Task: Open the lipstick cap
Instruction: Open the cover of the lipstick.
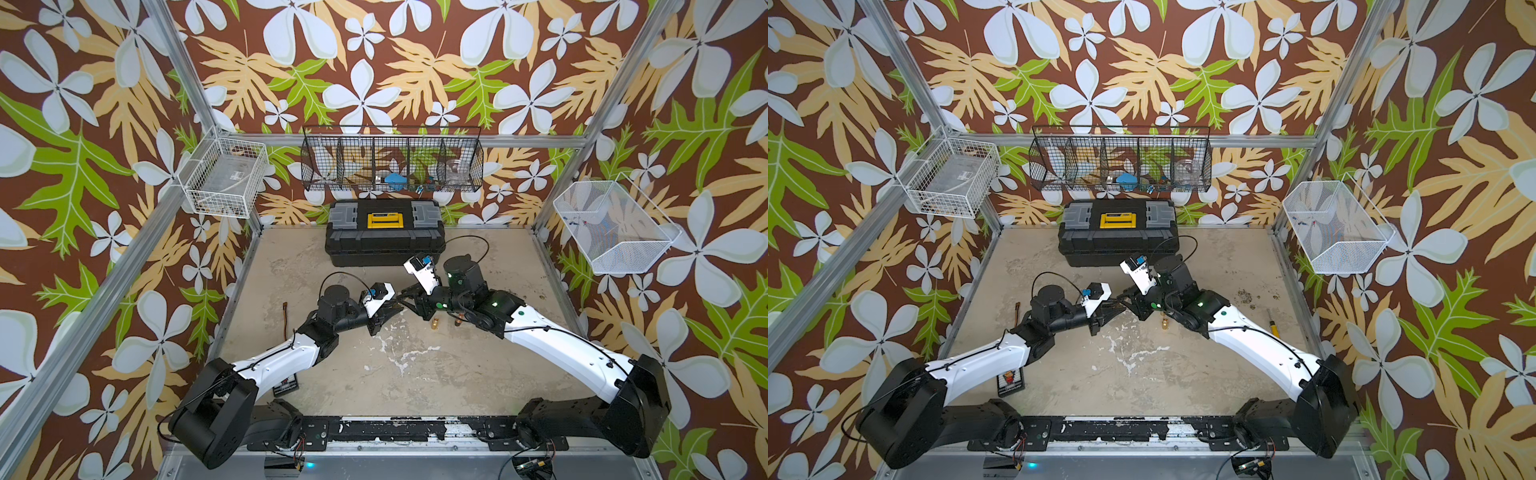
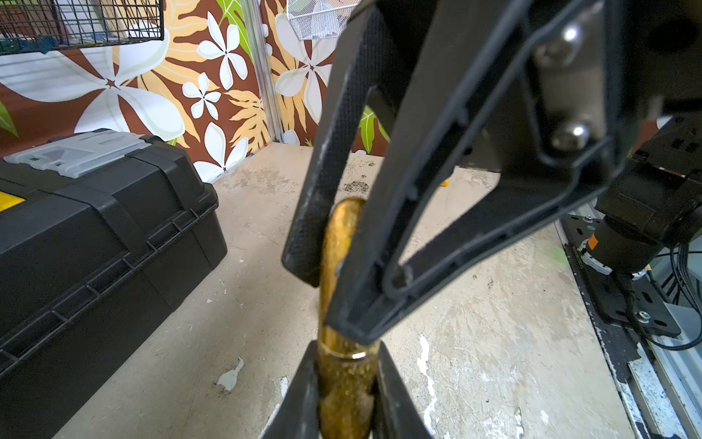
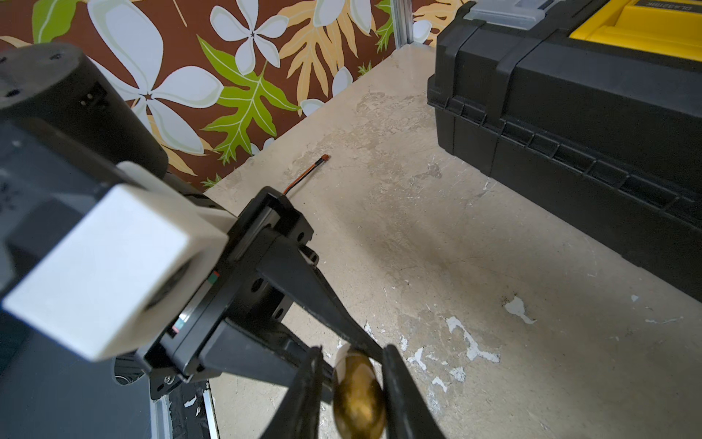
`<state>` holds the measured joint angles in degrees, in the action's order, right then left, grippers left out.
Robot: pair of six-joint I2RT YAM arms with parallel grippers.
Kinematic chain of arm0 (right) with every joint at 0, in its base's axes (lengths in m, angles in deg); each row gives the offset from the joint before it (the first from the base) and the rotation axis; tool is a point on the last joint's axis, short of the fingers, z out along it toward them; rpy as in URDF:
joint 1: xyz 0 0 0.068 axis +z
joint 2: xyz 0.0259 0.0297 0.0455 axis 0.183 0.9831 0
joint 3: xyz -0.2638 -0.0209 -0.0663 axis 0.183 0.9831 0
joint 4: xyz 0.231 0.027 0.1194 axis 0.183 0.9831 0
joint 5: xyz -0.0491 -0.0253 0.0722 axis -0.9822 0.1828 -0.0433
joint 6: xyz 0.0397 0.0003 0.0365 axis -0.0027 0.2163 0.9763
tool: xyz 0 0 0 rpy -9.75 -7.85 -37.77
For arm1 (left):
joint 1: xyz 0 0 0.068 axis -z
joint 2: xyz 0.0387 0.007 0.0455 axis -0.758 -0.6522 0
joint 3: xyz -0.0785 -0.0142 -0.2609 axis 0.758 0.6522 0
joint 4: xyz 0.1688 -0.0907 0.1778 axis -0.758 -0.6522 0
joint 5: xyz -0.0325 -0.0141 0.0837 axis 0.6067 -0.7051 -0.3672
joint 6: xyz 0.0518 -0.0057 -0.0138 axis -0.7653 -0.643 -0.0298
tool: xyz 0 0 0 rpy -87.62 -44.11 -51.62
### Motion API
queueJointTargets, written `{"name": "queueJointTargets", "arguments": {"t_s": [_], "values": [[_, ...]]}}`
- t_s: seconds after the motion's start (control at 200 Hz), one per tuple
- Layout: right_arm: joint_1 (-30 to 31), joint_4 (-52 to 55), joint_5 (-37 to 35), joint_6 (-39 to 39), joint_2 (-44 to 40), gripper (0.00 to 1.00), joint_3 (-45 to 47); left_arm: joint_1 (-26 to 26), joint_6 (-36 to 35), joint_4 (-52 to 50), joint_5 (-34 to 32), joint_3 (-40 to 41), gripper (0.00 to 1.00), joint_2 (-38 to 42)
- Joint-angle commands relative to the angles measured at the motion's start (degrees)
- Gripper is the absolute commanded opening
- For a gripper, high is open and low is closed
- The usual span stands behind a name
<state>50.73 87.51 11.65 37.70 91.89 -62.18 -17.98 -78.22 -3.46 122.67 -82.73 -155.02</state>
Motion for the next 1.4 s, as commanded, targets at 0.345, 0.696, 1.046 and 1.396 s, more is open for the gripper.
{"name": "queueJointTargets", "arguments": {"t_s": [0.345,0.696,1.046,1.396], "values": [[-0.04,0.05,-0.09,0.13,-0.07,0.26,0.23,0.07,0.49,2.38,0.16,0.52,0.13,0.57],[-0.08,0.01,0.34,-0.03,-0.13,0.22,0.08,0.07,0.49,2.2,-0.12,0.52,0.14,0.79],[-0.02,0.17,-0.86,-0.13,-1.24,0.19,-1.29,0.03,0.07,1.47,-0.21,0.87,0.13,0.65],[-0.02,-0.55,-4.39,0.57,-3.22,0.19,-2.29,0.07,-0.56,1.05,-0.27,1.48,0.13,0.47]]}}
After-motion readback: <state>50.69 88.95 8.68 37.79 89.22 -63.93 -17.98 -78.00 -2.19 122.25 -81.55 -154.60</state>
